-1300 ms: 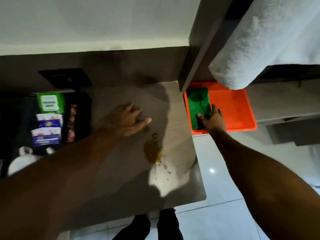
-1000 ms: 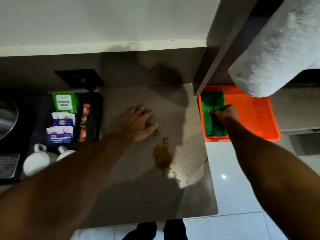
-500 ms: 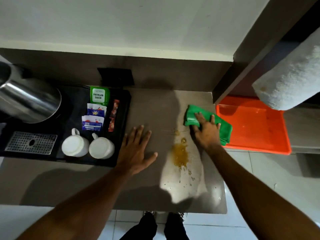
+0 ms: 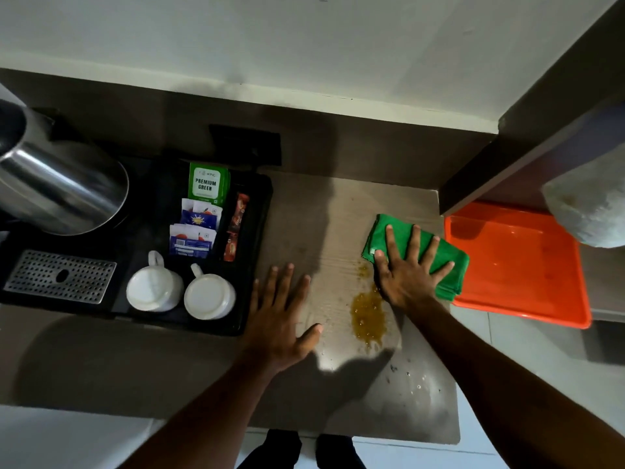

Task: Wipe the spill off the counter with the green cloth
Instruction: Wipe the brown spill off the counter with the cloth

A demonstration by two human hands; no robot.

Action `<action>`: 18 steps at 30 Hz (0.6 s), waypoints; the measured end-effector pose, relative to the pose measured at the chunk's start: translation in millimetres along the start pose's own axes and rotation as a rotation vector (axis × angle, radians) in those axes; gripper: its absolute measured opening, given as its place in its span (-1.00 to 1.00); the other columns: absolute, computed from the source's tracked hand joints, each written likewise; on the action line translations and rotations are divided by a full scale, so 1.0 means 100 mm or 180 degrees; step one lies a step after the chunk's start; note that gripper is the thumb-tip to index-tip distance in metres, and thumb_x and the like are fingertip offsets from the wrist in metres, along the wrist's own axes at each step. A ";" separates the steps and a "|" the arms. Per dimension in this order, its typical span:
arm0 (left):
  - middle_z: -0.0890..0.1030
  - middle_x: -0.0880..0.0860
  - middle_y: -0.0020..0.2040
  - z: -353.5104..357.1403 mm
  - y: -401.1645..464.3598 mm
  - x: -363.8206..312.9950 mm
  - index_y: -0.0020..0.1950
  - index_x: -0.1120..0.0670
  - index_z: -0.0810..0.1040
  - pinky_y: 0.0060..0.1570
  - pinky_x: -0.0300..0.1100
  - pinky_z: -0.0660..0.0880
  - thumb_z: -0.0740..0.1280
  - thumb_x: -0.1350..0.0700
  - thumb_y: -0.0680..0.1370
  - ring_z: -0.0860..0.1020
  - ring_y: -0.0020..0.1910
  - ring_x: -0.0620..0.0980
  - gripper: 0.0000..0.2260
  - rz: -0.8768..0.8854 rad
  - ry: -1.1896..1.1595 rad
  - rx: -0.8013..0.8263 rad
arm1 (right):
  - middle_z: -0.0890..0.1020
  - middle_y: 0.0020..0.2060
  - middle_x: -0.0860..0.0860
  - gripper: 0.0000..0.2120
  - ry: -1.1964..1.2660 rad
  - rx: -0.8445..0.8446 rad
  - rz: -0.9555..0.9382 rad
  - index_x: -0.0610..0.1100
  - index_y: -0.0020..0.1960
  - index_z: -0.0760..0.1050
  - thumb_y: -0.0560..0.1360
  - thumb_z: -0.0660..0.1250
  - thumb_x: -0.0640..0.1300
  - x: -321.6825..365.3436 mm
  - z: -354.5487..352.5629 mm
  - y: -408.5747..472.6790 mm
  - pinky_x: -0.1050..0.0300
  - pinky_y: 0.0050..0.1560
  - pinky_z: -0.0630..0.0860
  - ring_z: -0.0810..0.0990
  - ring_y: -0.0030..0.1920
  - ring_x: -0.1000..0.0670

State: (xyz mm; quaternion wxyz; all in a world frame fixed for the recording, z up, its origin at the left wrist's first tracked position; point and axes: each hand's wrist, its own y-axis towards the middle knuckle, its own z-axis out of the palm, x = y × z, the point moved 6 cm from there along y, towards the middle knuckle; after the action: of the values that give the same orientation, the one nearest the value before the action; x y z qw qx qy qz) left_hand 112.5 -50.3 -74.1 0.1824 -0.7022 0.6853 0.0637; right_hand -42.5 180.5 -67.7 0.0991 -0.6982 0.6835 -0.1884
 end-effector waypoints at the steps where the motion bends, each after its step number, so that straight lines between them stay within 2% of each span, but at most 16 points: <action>1: -0.05 0.09 0.71 0.00 0.00 0.00 0.68 -0.10 0.00 0.58 0.25 -0.12 0.14 -0.41 0.50 -0.12 0.67 0.16 -0.17 0.0003 -0.0039 -0.0043 | -0.24 0.66 -0.01 -0.40 0.0041 0.0001 0.0036 0.34 0.60 -0.27 0.60 -0.22 0.39 0.05 -0.02 0.09 -0.65 0.38 -0.32 -0.38 0.59 -0.31; 5: 0.02 0.08 0.71 -0.02 0.01 0.00 0.67 -0.10 0.08 0.58 0.21 -0.10 0.10 -0.44 0.49 -0.06 0.67 0.16 -0.18 0.0025 -0.0222 -0.0159 | -0.18 0.67 -0.03 -0.38 0.0251 -0.0122 0.0207 0.33 0.61 -0.19 0.58 -0.19 0.40 0.49 -0.16 0.59 -0.67 0.36 -0.32 -0.34 0.59 -0.34; 8: 0.00 0.07 0.71 -0.05 0.03 0.00 0.67 -0.12 0.08 0.57 0.20 -0.11 0.17 -0.44 0.47 -0.08 0.67 0.15 -0.16 -0.0021 -0.0195 -0.0102 | -0.10 0.68 -0.06 -0.35 0.0110 -0.0144 0.0070 0.30 0.63 -0.12 0.55 -0.22 0.38 0.94 -0.15 0.69 -0.67 0.37 -0.31 -0.28 0.60 -0.36; 9: 0.01 0.07 0.71 -0.06 0.03 0.00 0.67 -0.11 0.08 0.58 0.21 -0.10 0.20 -0.43 0.46 -0.08 0.67 0.15 -0.15 -0.0040 -0.0168 -0.0087 | -0.08 0.68 -0.06 -0.35 -0.0083 -0.0117 -0.0236 0.29 0.63 -0.09 0.55 -0.22 0.37 1.07 -0.06 0.58 -0.66 0.37 -0.31 -0.26 0.61 -0.36; 12: 0.06 0.12 0.70 -0.08 0.03 -0.03 0.66 -0.09 0.14 0.57 0.27 -0.02 0.23 -0.41 0.45 -0.02 0.67 0.19 -0.15 -0.0049 -0.0108 -0.0104 | -0.02 0.68 -0.03 -0.42 -0.0677 -0.0087 -0.1637 0.32 0.61 0.01 0.60 -0.16 0.35 1.16 0.22 0.05 -0.65 0.41 -0.24 -0.17 0.63 -0.33; 14: 0.06 0.13 0.69 -0.06 0.03 -0.02 0.66 -0.08 0.17 0.56 0.29 0.00 0.24 -0.41 0.45 -0.01 0.67 0.20 -0.16 -0.0043 -0.0101 -0.0133 | 0.01 0.68 0.04 -0.45 -0.0872 -0.0031 -0.2004 0.38 0.59 -0.03 0.61 -0.13 0.35 0.94 0.15 0.03 -0.67 0.40 -0.17 -0.12 0.64 -0.28; 16: 0.04 0.11 0.70 -0.02 0.03 0.00 0.66 -0.09 0.13 0.57 0.28 -0.05 0.21 -0.43 0.47 -0.05 0.67 0.18 -0.16 -0.0031 -0.0112 -0.0138 | -0.06 0.68 0.09 -0.44 -0.0788 -0.0041 -0.1554 0.42 0.58 -0.12 0.59 -0.18 0.38 0.75 -0.01 0.37 -0.70 0.37 -0.22 -0.20 0.63 -0.27; 18: 0.01 0.10 0.71 0.00 0.03 0.02 0.67 -0.11 0.08 0.58 0.25 -0.11 0.17 -0.45 0.48 -0.09 0.67 0.17 -0.16 -0.0008 -0.0122 -0.0137 | -0.09 0.68 0.08 -0.44 -0.0265 -0.0211 -0.0714 0.41 0.59 -0.10 0.60 -0.18 0.38 0.78 -0.18 0.69 -0.69 0.33 -0.31 -0.26 0.62 -0.31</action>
State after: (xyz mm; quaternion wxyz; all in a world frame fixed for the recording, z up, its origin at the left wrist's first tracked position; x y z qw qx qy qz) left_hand 109.8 -52.2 -75.2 0.1803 -0.7054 0.6793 0.0916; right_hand -113.0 101.8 -69.0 0.0826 -0.7803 0.6023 -0.1464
